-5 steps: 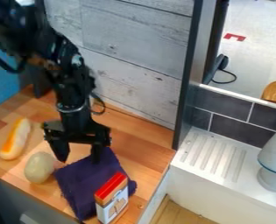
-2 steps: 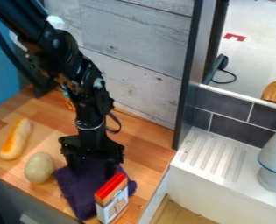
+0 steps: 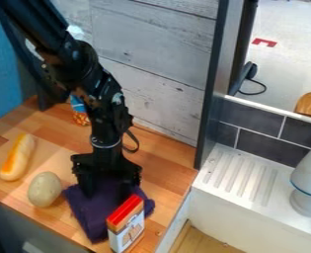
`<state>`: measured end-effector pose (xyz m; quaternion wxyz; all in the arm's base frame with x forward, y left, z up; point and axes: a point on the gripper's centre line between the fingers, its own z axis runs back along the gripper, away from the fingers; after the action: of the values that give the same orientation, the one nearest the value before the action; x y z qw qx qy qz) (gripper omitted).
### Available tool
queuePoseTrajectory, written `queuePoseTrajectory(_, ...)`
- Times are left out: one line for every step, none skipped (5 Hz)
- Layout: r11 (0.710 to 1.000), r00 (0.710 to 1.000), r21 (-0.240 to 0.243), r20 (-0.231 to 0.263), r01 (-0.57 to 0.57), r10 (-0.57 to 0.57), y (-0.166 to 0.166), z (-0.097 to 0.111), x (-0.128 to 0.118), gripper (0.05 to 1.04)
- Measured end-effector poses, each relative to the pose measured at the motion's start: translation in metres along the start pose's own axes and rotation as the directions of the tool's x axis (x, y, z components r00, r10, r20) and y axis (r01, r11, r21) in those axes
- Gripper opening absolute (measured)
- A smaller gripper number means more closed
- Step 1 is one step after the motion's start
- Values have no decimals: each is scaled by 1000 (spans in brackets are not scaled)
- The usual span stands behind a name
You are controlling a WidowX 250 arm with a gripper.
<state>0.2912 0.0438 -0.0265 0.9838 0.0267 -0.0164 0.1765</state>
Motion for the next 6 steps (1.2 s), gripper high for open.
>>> queuePoseTrajectory(1000, 1000, 3, 5, -4, 4, -1, 0, 14, 1001)
queuePoseTrajectory(999, 999, 4, 12, -41, 41, 7, -1, 30, 1001)
queuePoseTrajectory(995, 995, 10, 10, -102, 102, 31, -1, 53, 1001)
queuePoseTrajectory(986, 986, 9, 12, -169, 169, 56, -2, 73, 1001)
queuePoseTrajectory(977, 976, 2, 15, -215, 215, 73, -3, 89, 1001)
queuePoseTrajectory(975, 974, 3, 24, -224, 224, 74, -2, 93, 1001)
